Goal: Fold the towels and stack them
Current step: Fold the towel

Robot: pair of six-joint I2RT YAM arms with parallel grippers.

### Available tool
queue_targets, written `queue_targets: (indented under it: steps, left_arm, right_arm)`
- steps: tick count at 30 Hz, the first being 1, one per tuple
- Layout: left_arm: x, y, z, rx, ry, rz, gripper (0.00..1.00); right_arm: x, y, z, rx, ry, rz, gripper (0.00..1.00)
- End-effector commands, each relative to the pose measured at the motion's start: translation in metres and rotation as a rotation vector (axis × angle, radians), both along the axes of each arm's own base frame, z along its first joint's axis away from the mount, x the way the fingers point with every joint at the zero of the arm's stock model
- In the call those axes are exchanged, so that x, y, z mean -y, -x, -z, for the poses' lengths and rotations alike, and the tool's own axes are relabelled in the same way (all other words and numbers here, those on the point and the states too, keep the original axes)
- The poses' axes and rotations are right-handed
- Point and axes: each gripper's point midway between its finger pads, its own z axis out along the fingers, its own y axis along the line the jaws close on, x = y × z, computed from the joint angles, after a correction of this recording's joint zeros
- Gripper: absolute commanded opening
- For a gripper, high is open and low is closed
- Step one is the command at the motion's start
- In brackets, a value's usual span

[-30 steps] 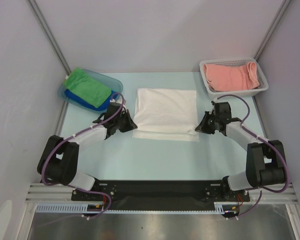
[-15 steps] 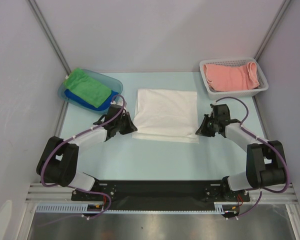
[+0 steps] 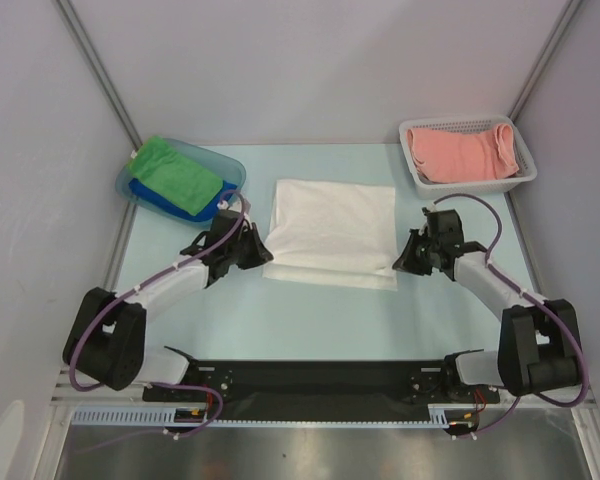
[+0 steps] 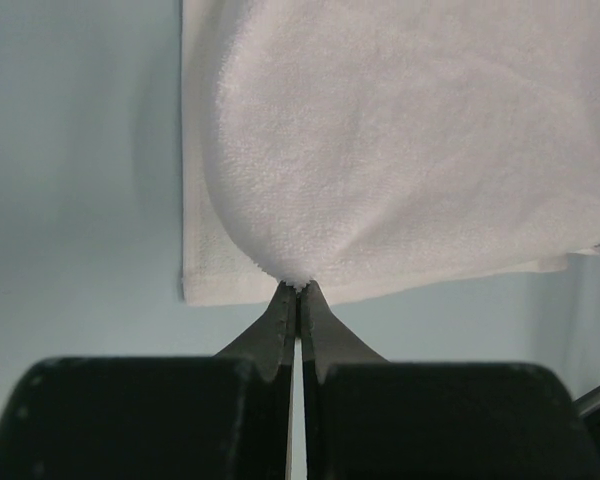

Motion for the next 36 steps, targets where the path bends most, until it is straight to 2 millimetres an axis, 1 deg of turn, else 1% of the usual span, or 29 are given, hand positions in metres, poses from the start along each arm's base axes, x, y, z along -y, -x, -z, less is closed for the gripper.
queue_targets:
  steps: [1,5,6,8,11,14,15,16,17,18,20,21,22,23,24,25,27,28,29,31,32,33,34,35,36]
  left_arm:
    - [-0.009,-0.001,-0.015,0.059,-0.033,-0.017,0.01]
    - [-0.012,0.000,-0.027,0.083,-0.030,-0.024,0.01]
    - [-0.012,0.000,-0.028,0.085,-0.031,-0.025,0.01]
    - [-0.014,0.001,-0.028,0.083,-0.037,-0.026,0.01]
    - [-0.014,0.004,-0.024,0.078,-0.034,-0.025,0.01]
    - [-0.014,0.008,-0.014,0.062,-0.035,-0.019,0.01]
    - [-0.014,0.011,-0.007,0.045,-0.038,-0.014,0.01]
    - [-0.013,0.011,-0.004,0.042,-0.036,-0.013,0.01]
    - [-0.012,0.013,0.000,0.036,-0.035,-0.009,0.01]
    - [-0.012,0.016,0.009,0.014,-0.042,-0.006,0.01]
    - [-0.011,0.017,0.016,0.006,-0.040,-0.002,0.02]
    - [-0.012,0.020,0.021,-0.006,-0.043,-0.003,0.02]
    - [-0.011,0.020,0.024,-0.011,-0.040,0.001,0.04]
    - [-0.010,0.021,0.025,-0.011,-0.039,0.007,0.09]
    - [-0.010,0.022,0.026,-0.013,-0.041,0.008,0.13]
    - [-0.011,0.021,0.023,-0.001,-0.044,0.002,0.24]
    - [-0.011,0.019,0.017,0.015,-0.041,0.000,0.29]
    - [-0.012,0.018,0.013,0.026,-0.041,-0.003,0.34]
    - [-0.011,0.016,0.008,0.037,-0.037,-0.004,0.37]
    - [-0.011,0.013,-0.001,0.059,-0.035,-0.006,0.40]
    - [-0.010,0.010,-0.012,0.083,-0.023,-0.008,0.41]
    - [-0.010,0.010,-0.016,0.090,-0.025,-0.010,0.41]
    - [-0.011,0.008,-0.020,0.100,-0.032,-0.013,0.41]
    - [-0.012,0.002,-0.028,0.119,-0.038,-0.024,0.41]
    - [-0.014,0.002,-0.028,0.116,-0.058,-0.022,0.41]
  right_arm:
    - [0.008,-0.004,-0.021,0.052,0.031,0.035,0.00]
    - [0.008,-0.006,-0.043,0.096,0.029,0.037,0.00]
    - [0.009,-0.005,-0.046,0.101,0.032,0.038,0.00]
    - [0.009,-0.003,-0.047,0.099,0.039,0.037,0.00]
    - [0.007,0.003,-0.039,0.081,0.045,0.029,0.00]
    - [0.007,0.010,-0.022,0.046,0.051,0.030,0.00]
    - [0.007,0.009,-0.019,0.048,0.049,0.033,0.00]
    - [0.007,0.015,-0.010,0.025,0.050,0.031,0.00]
    - [0.006,0.016,-0.004,0.013,0.048,0.031,0.00]
    - [0.004,0.016,-0.001,0.014,0.035,0.028,0.00]
    - [0.003,0.022,0.010,-0.017,0.036,0.027,0.00]
    - [0.004,0.022,0.013,-0.018,0.038,0.027,0.05]
    - [0.004,0.023,0.014,-0.022,0.041,0.027,0.06]
    - [0.005,0.024,0.017,-0.027,0.044,0.027,0.09]
    - [0.005,0.023,0.015,-0.022,0.046,0.031,0.18]
    - [0.006,0.024,0.015,-0.021,0.046,0.031,0.24]
    - [0.008,0.022,0.010,-0.008,0.055,0.040,0.34]
    - [0.008,0.020,0.006,0.001,0.058,0.042,0.37]
    - [0.009,0.020,0.003,0.004,0.064,0.043,0.39]
    - [0.013,0.016,-0.004,0.024,0.079,0.061,0.40]
    - [0.014,0.012,-0.010,0.043,0.083,0.071,0.41]
    - [0.013,0.010,-0.016,0.058,0.075,0.071,0.41]
    - [0.010,0.008,-0.019,0.066,0.067,0.062,0.41]
    - [0.007,0.006,-0.021,0.067,0.058,0.058,0.37]
    - [-0.001,0.006,-0.022,0.066,0.060,0.035,0.36]
